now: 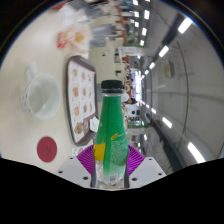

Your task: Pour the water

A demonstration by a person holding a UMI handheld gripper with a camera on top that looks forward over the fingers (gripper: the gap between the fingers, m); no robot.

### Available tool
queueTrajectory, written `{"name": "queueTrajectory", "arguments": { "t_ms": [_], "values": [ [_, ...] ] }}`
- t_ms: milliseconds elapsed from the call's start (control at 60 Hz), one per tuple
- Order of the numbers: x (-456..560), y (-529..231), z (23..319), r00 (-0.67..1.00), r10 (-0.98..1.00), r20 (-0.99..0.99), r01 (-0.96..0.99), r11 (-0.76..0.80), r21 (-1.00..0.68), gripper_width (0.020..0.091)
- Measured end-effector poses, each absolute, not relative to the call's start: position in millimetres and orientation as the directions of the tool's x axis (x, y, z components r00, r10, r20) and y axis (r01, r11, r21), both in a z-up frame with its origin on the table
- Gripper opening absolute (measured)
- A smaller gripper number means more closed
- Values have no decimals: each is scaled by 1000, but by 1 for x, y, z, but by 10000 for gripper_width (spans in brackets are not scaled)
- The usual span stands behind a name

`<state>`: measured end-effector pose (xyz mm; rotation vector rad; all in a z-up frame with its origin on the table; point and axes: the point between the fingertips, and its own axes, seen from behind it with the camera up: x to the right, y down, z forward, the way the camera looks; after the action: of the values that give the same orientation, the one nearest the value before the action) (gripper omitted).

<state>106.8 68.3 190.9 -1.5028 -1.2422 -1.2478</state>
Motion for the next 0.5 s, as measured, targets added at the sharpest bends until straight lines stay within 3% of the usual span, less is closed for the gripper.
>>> {"name": "queueTrajectory", "arguments": {
  "t_ms": [100,183,383,500],
  "values": [
    [105,59,192,570,105,815,812,-223,-539,370],
    [117,56,178,812,51,582,578,-217,-787,372],
    [129,73,101,993,51,102,111,-242,-964,372],
    [119,71,85,990,140,-15,19,-236,-971,370]
  ]
}}
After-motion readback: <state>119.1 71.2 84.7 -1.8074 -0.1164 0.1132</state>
